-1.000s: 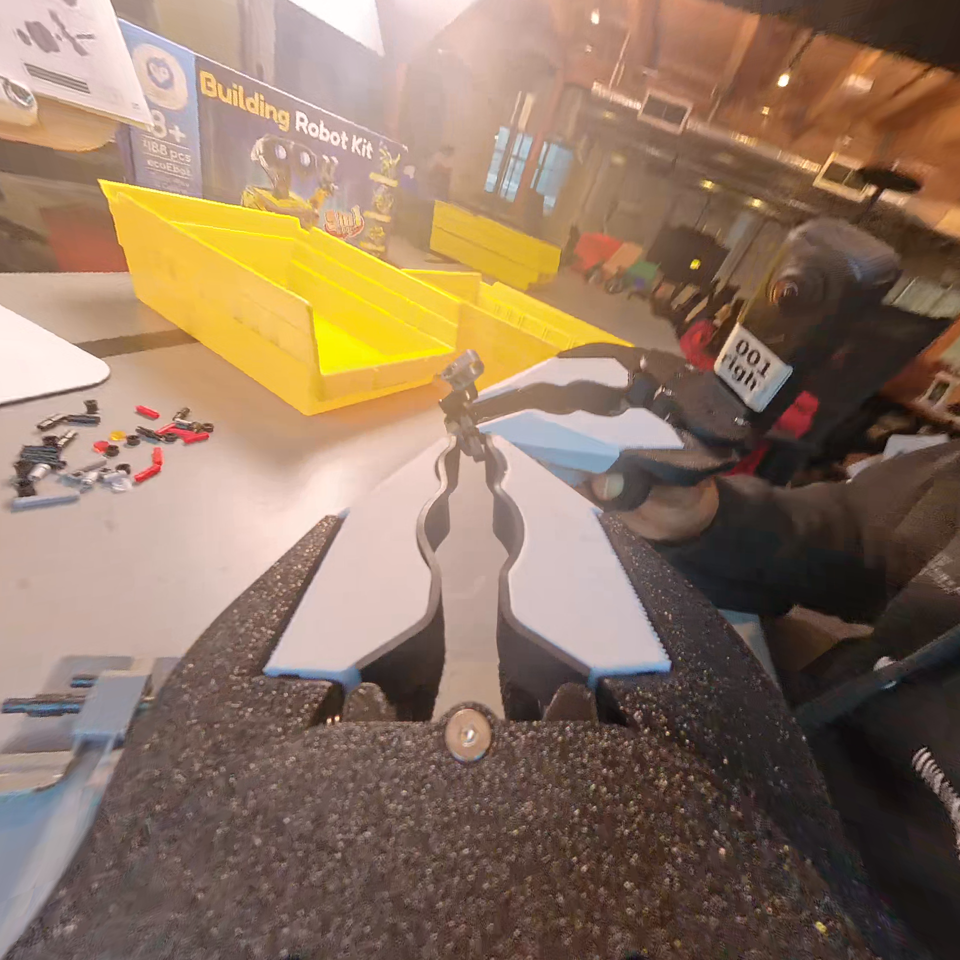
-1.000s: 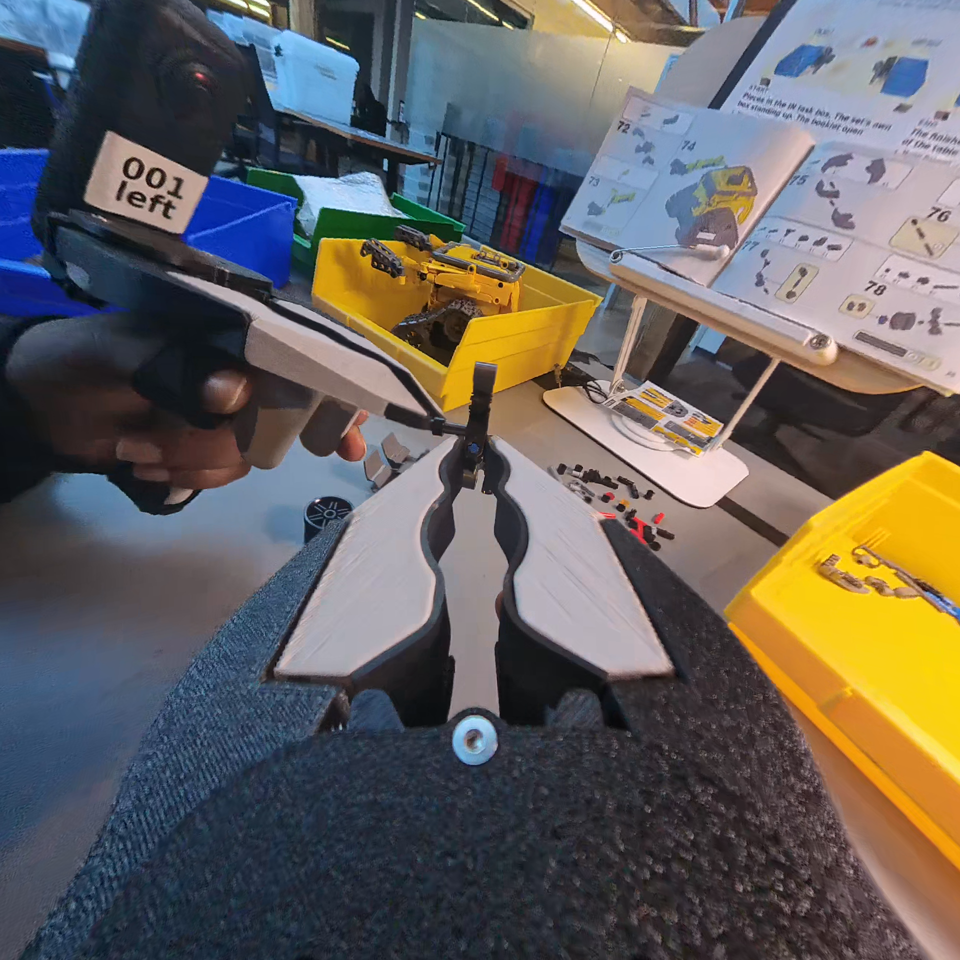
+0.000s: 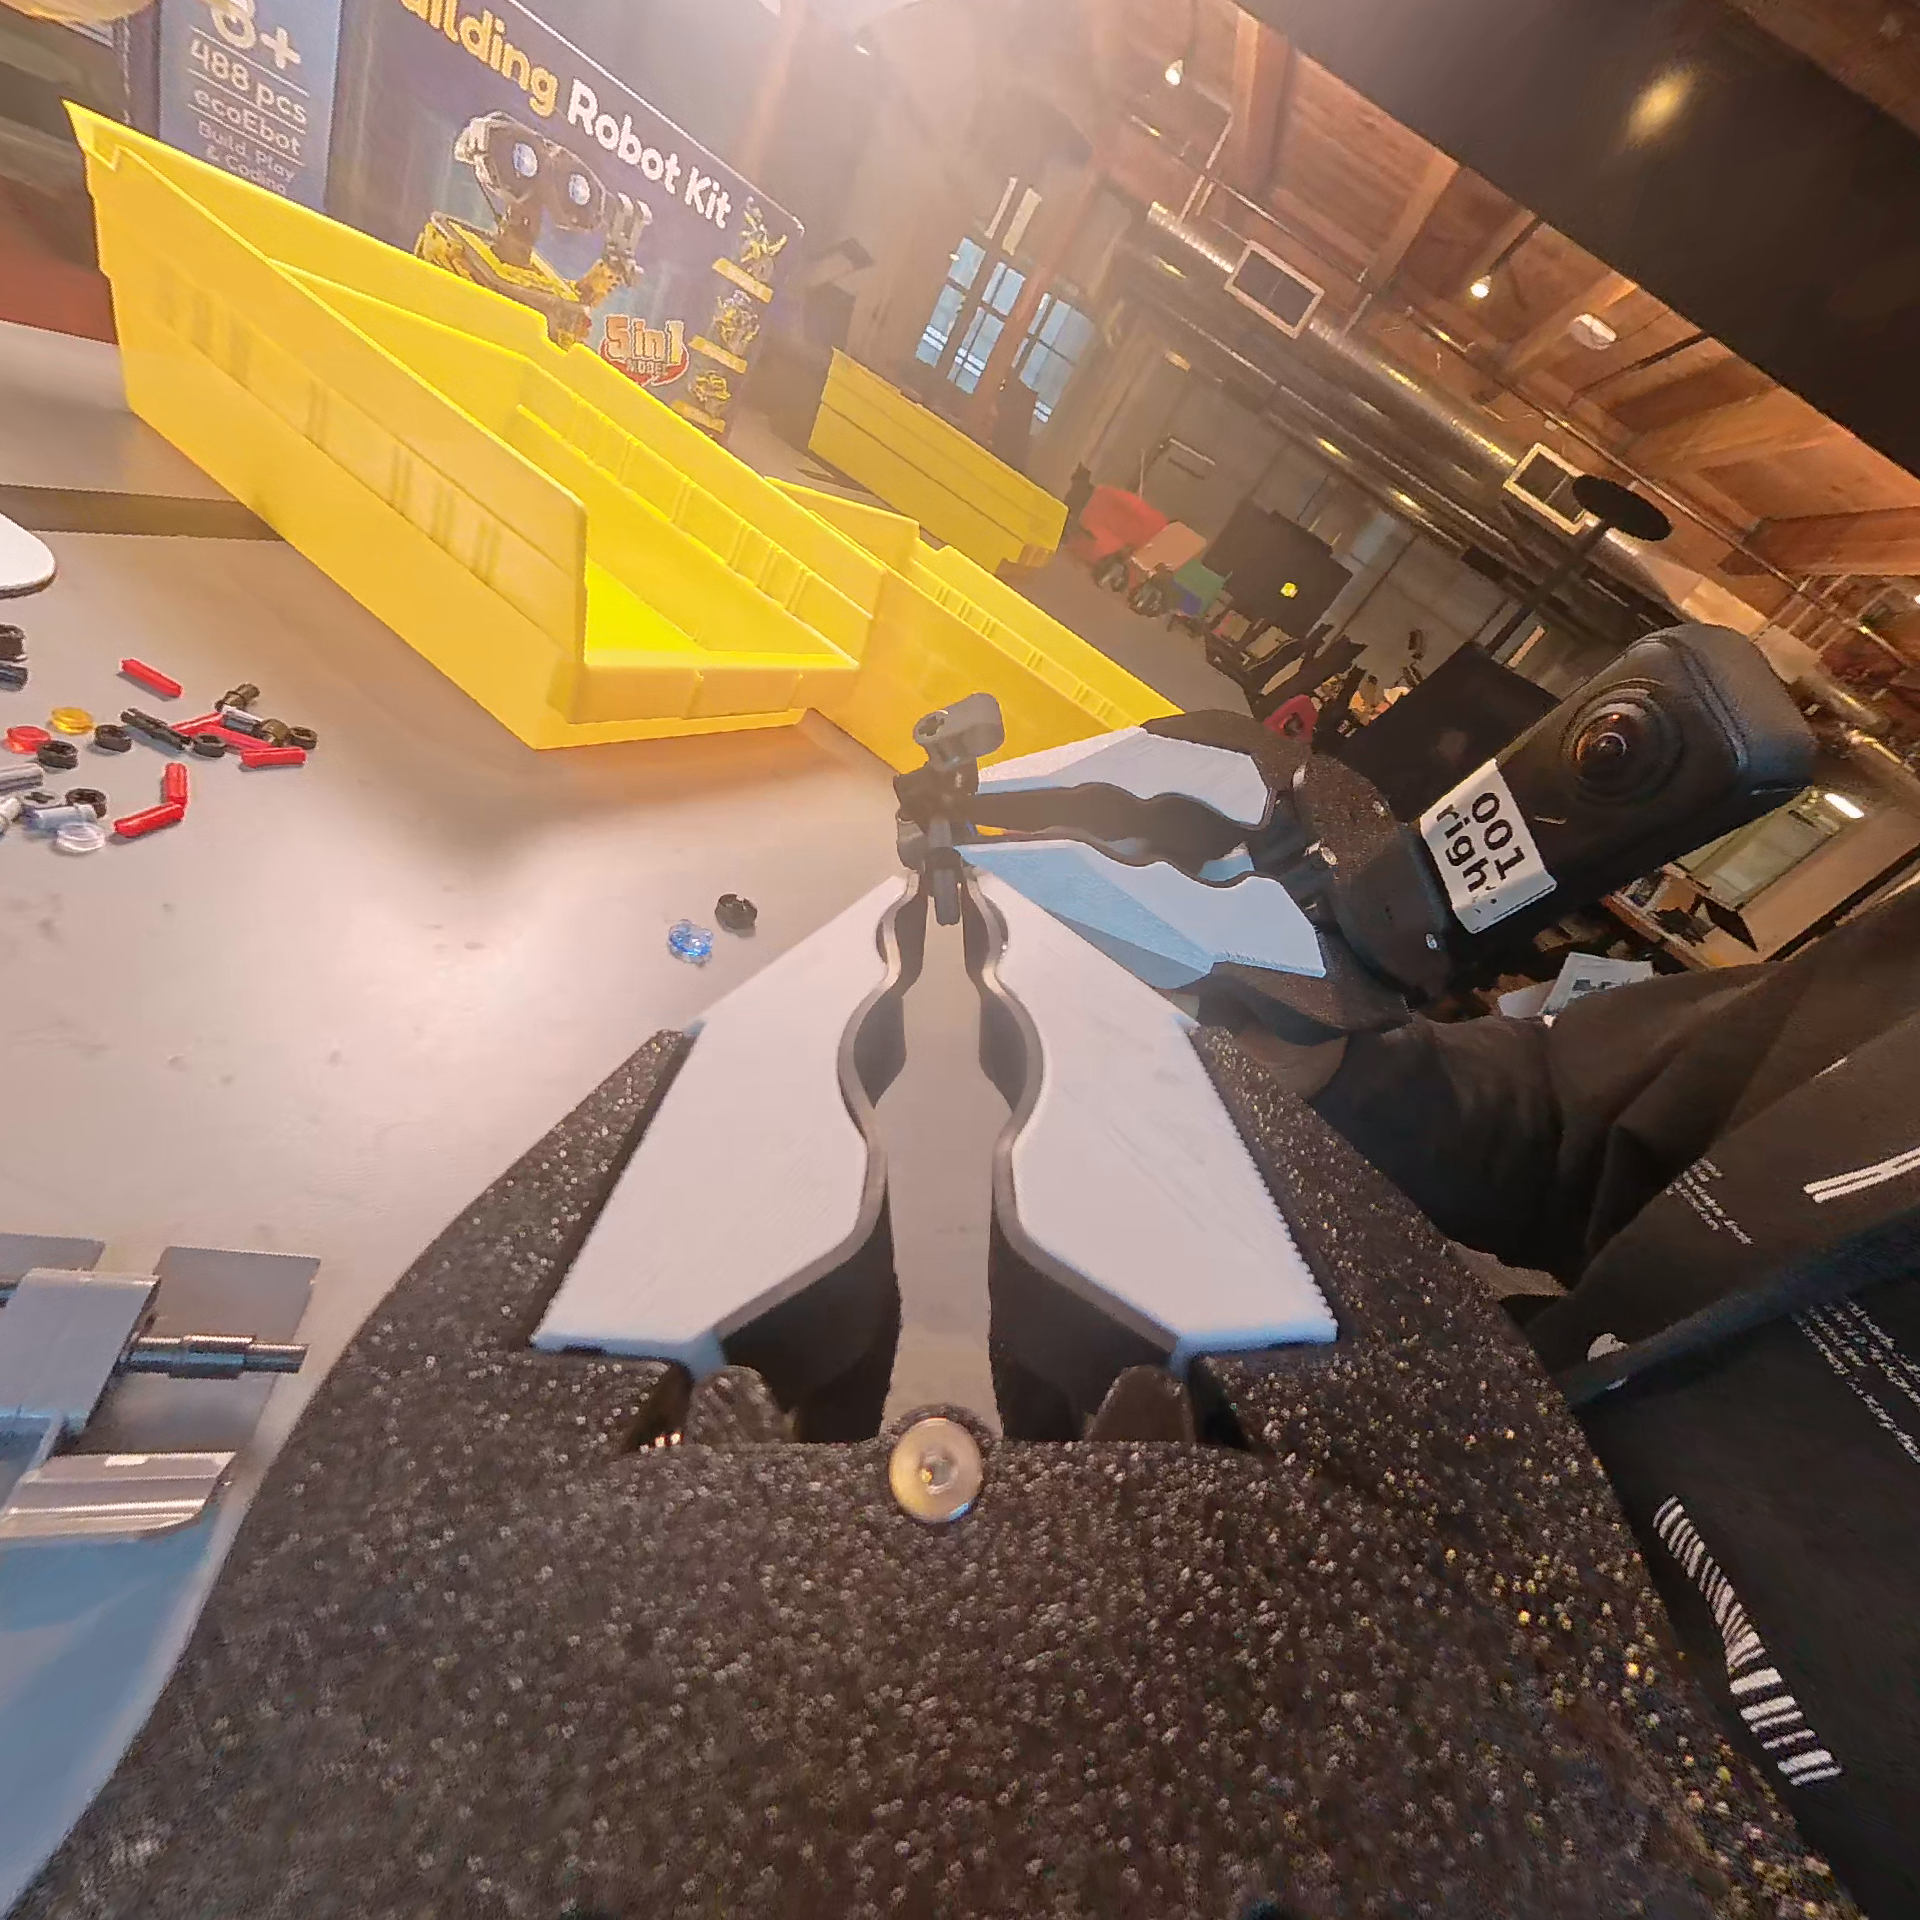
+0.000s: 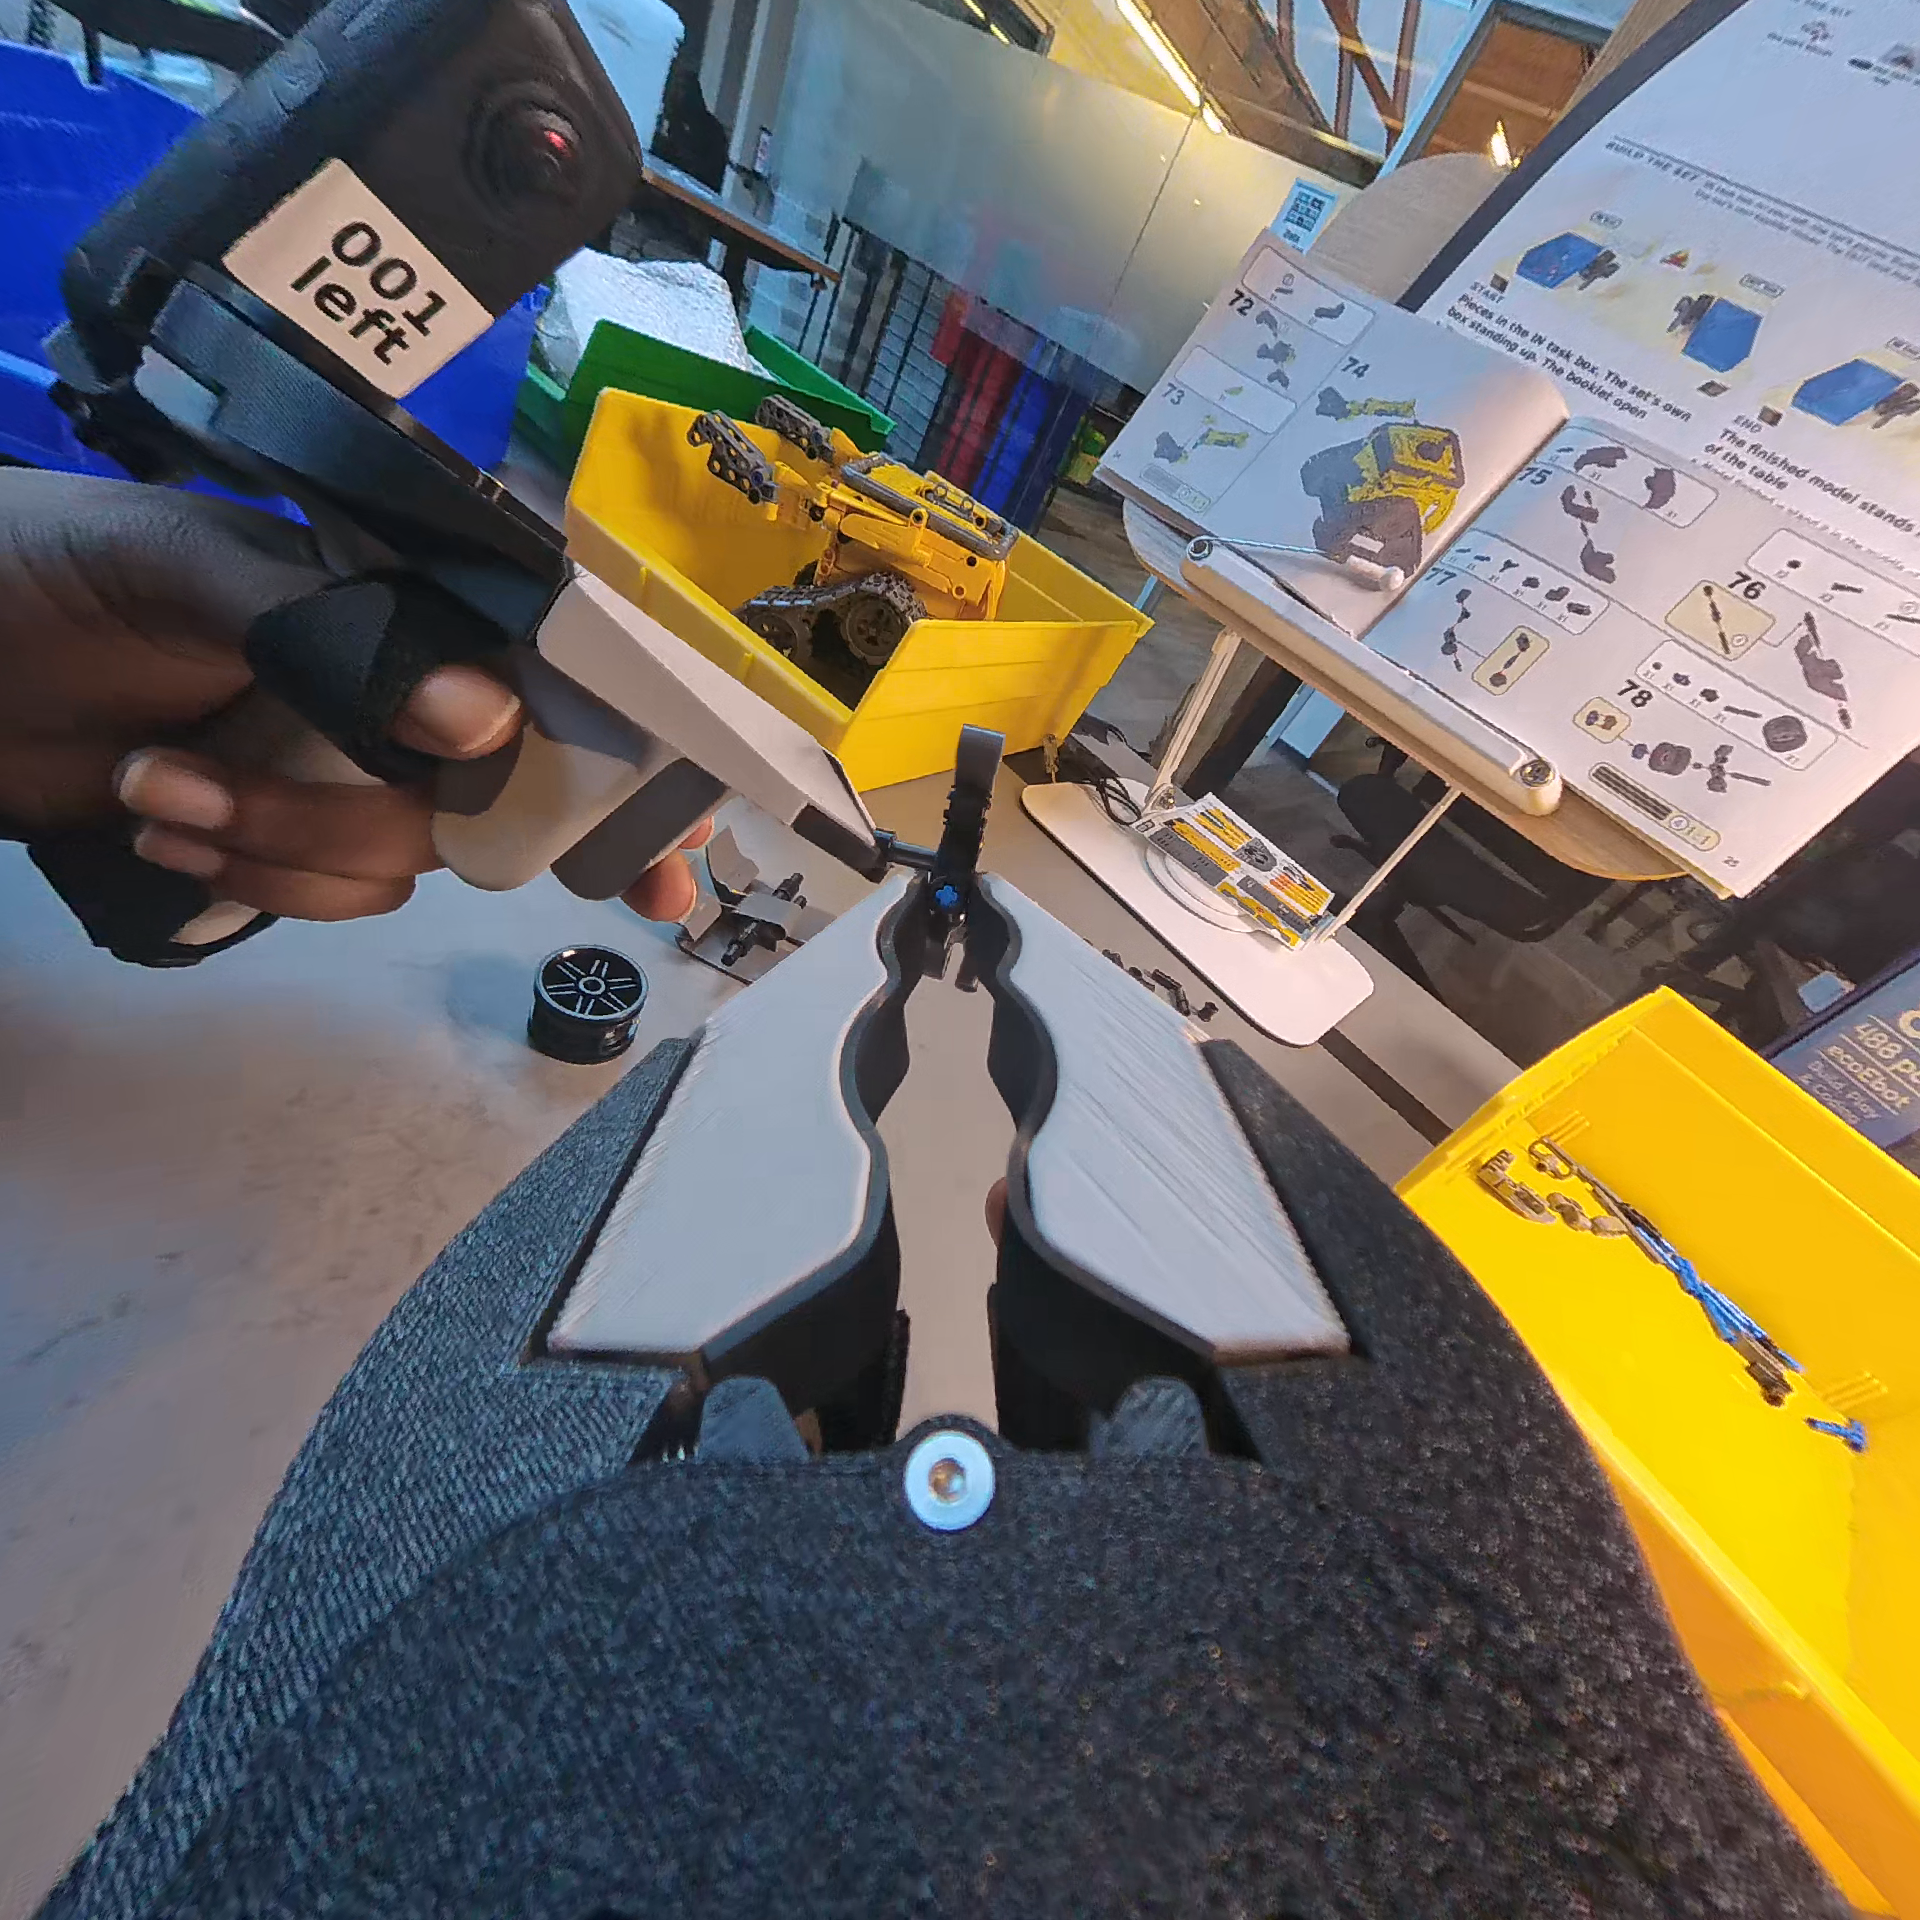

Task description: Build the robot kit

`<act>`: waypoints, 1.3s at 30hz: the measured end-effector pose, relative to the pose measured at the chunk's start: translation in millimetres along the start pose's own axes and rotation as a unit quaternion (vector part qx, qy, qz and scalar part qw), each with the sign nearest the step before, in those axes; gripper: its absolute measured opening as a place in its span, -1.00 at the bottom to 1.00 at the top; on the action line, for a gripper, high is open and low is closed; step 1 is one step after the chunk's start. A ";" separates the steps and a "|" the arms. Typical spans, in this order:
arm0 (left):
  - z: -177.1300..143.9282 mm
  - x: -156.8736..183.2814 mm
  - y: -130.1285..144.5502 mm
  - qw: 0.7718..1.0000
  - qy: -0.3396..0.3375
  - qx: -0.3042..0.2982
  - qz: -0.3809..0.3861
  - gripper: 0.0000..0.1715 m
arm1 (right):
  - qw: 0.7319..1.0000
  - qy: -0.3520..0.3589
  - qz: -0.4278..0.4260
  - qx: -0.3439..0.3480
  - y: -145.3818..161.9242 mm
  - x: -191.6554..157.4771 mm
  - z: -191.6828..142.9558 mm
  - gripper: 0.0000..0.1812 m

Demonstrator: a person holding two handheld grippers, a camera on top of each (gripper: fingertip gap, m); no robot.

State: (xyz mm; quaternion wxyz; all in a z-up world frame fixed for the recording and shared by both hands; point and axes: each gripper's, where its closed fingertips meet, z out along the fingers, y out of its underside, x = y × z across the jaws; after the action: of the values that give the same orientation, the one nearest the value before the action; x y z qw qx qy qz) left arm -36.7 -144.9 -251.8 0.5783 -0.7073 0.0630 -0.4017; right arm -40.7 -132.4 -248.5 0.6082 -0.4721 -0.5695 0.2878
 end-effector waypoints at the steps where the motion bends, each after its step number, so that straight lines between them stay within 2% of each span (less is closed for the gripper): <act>1: -0.2 -0.1 0.0 1.000 0.001 0.001 -0.003 -0.94 | 1.000 0.000 -0.002 0.000 0.0 -0.2 0.0 -0.92; 6: -5.2 -4.9 -9.0 0.999 0.003 0.020 -0.025 -0.94 | 1.000 -0.022 -0.007 0.000 1.4 -11.1 0.2 -0.91; 7: -5.1 -4.7 -9.3 1.000 0.004 0.015 -0.022 -0.94 | 0.998 -0.055 -0.020 0.003 1.3 -25.3 0.4 -1.00; 9: 0.4 0.8 -1.2 1.000 0.005 -0.012 0.006 -0.94 | 0.997 -0.060 -0.051 0.024 -9.5 -43.3 1.9 -1.00; 11: 0.6 3.2 -3.2 1.000 0.000 -0.007 0.022 -0.94 | 0.996 -0.048 -0.073 0.035 -18.0 -41.0 3.5 -1.00; 15: -12.8 -7.3 -17.7 1.000 -0.009 0.019 0.010 -0.95 | 0.997 -0.068 -0.026 0.040 -11.9 -35.7 0.8 -1.00; 19: -16.8 -10.6 -23.8 0.999 0.001 0.038 -0.013 -0.95 | 0.993 -0.085 0.037 0.068 -19.0 -28.9 -3.1 -1.00; 23: -19.6 -14.0 -28.3 0.997 0.011 0.059 -0.051 -0.94 | 0.988 -0.078 0.110 0.082 -17.4 -4.9 -6.9 -0.80; 27: -18.4 -14.0 -28.4 0.992 0.029 0.072 -0.096 -0.95 | 0.993 -0.054 0.064 0.079 -17.7 -2.0 -5.4 -0.62; 31: -12.4 -5.3 -23.2 0.986 0.061 0.070 -0.141 -0.94 | 0.997 -0.048 0.005 0.057 -9.0 -6.4 3.9 -0.29; 35: -7.9 3.7 -16.7 0.979 0.090 0.057 -0.175 -0.95 | 0.993 -0.065 -0.068 0.071 -10.7 -8.4 2.5 -0.31; 39: -4.5 7.8 -9.4 0.977 0.097 0.042 -0.183 -0.95 | 0.989 -0.083 -0.090 0.078 -10.7 -12.1 -1.5 -0.49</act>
State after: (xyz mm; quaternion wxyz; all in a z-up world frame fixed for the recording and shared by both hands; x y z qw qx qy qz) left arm -37.9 -149.6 -239.8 0.5152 -0.6397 -0.0292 -0.5696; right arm -43.5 -147.6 -243.9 0.6171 -0.3445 -0.6340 0.3140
